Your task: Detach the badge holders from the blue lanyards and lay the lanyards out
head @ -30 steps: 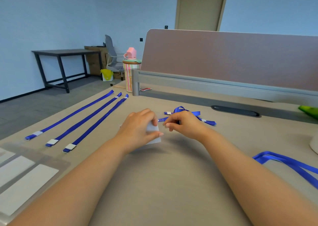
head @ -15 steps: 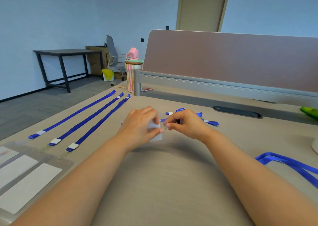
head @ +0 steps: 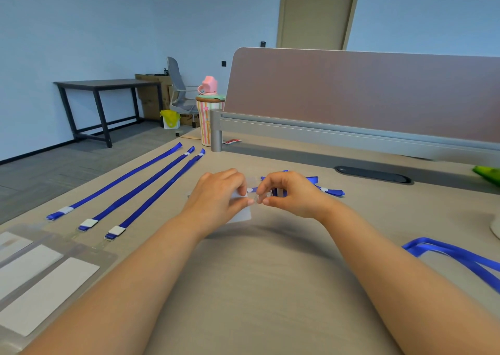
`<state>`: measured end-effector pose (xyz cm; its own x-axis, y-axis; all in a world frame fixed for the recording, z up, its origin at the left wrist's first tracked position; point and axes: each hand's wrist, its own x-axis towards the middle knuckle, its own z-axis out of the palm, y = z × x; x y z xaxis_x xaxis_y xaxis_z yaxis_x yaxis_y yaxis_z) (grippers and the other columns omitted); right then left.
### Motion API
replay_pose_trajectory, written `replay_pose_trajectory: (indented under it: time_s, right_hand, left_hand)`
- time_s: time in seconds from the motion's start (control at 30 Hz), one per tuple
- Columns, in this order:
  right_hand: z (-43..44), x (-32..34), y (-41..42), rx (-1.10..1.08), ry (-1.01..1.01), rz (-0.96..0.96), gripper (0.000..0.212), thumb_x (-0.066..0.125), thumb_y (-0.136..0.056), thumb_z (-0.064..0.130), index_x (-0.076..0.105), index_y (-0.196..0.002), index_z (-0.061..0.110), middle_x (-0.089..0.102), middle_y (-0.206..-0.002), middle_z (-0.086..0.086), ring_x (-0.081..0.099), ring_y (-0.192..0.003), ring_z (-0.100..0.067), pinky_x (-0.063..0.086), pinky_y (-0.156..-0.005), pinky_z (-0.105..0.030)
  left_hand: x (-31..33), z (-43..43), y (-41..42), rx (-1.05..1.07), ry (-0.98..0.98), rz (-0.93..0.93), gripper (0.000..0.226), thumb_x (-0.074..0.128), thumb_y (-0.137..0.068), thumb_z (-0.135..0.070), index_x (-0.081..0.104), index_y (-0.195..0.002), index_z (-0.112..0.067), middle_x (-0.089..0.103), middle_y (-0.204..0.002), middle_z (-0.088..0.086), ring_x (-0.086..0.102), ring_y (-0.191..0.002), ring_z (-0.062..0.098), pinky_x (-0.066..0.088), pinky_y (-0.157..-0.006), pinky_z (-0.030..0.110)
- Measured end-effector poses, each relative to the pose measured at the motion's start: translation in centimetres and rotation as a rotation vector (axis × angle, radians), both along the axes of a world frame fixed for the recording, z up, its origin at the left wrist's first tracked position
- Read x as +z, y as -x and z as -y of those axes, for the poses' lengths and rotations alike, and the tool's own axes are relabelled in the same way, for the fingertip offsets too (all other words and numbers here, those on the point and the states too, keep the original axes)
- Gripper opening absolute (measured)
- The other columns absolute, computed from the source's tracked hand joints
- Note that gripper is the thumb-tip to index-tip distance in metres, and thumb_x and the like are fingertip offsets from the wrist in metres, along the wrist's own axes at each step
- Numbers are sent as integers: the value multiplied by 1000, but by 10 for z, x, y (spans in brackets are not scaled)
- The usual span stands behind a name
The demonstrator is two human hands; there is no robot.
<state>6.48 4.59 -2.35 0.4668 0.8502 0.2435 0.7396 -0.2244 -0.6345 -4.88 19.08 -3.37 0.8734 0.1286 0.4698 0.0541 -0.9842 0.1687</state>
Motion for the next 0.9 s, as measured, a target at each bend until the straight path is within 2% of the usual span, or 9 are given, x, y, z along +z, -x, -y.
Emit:
replay_pose_trajectory:
  time_s: [0.07, 0.17, 0.2, 0.3, 0.4, 0.53, 0.6, 0.73, 0.9]
  right_hand:
    - [-1, 1, 1, 5, -13, -15, 12, 66, -82, 5, 68, -91, 14, 63, -76, 12, 55, -63, 5, 45, -64, -11]
    - [-2, 0, 1, -9, -65, -87, 21, 68, -80, 3, 61, -88, 21, 64, -73, 11, 56, -71, -10, 48, -72, -32]
    - [-2, 0, 0, -9, -80, -106, 25, 68, -79, 2, 56, -87, 22, 65, -73, 11, 55, -74, -17, 46, -72, -34]
    - [0, 2, 1, 14, -77, -108, 26, 68, -78, 1, 53, -88, 20, 67, -78, 9, 55, -76, -28, 48, -73, -40]
    - [-1, 2, 5, 30, -81, -122, 27, 74, -74, 6, 55, -91, 16, 67, -81, 8, 59, -75, -16, 50, -81, -41]
    - [-3, 1, 6, 0, -121, -127, 20, 73, -76, 9, 59, -87, 17, 69, -80, 4, 64, -85, -33, 50, -82, -42]
    - [-4, 2, 6, -4, -125, -144, 18, 71, -78, 6, 59, -85, 19, 70, -81, 0, 66, -81, -24, 52, -80, -36]
    - [-5, 4, 8, -8, -116, -162, 18, 71, -79, 5, 60, -81, 19, 71, -83, -5, 64, -75, -11, 48, -69, -15]
    - [-5, 6, 9, -9, -120, -186, 17, 70, -78, 2, 61, -80, 17, 70, -82, -7, 64, -66, 1, 47, -65, -6]
  left_hand:
    - [0, 0, 0, 6, -5, 8, 21, 58, -86, -41, 45, -82, -25, 48, -89, -11, 47, -85, 10, 31, -78, 24]
    - [1, 0, 1, 24, 6, 31, 21, 58, -86, -41, 48, -82, -23, 50, -88, -10, 50, -87, 12, 34, -81, 26]
    - [1, 1, 1, 29, 11, 34, 21, 58, -86, -41, 48, -82, -23, 50, -88, -9, 50, -87, 12, 35, -81, 26]
    - [1, 1, 2, 39, 28, 44, 23, 59, -85, -42, 47, -81, -23, 50, -87, -9, 51, -86, 13, 37, -80, 26]
    - [3, 0, 3, 62, 28, 57, 25, 59, -84, -44, 47, -80, -23, 51, -86, -9, 51, -84, 14, 39, -79, 27]
    - [8, 6, 5, 111, 44, 79, 33, 63, -80, -47, 43, -80, -21, 47, -80, -9, 43, -76, 13, 29, -67, 23]
    - [10, 8, 6, 162, 126, 73, 39, 67, -76, -49, 41, -85, -21, 46, -79, -8, 41, -78, 14, 31, -63, 23]
    - [11, 7, 7, 179, 237, 24, 47, 69, -73, -51, 43, -104, -27, 50, -87, -9, 44, -93, 15, 40, -79, 31]
    - [16, 5, 8, 137, 142, -46, 19, 63, -77, -52, 58, -80, -34, 60, -97, -10, 51, -97, 11, 31, -90, 31]
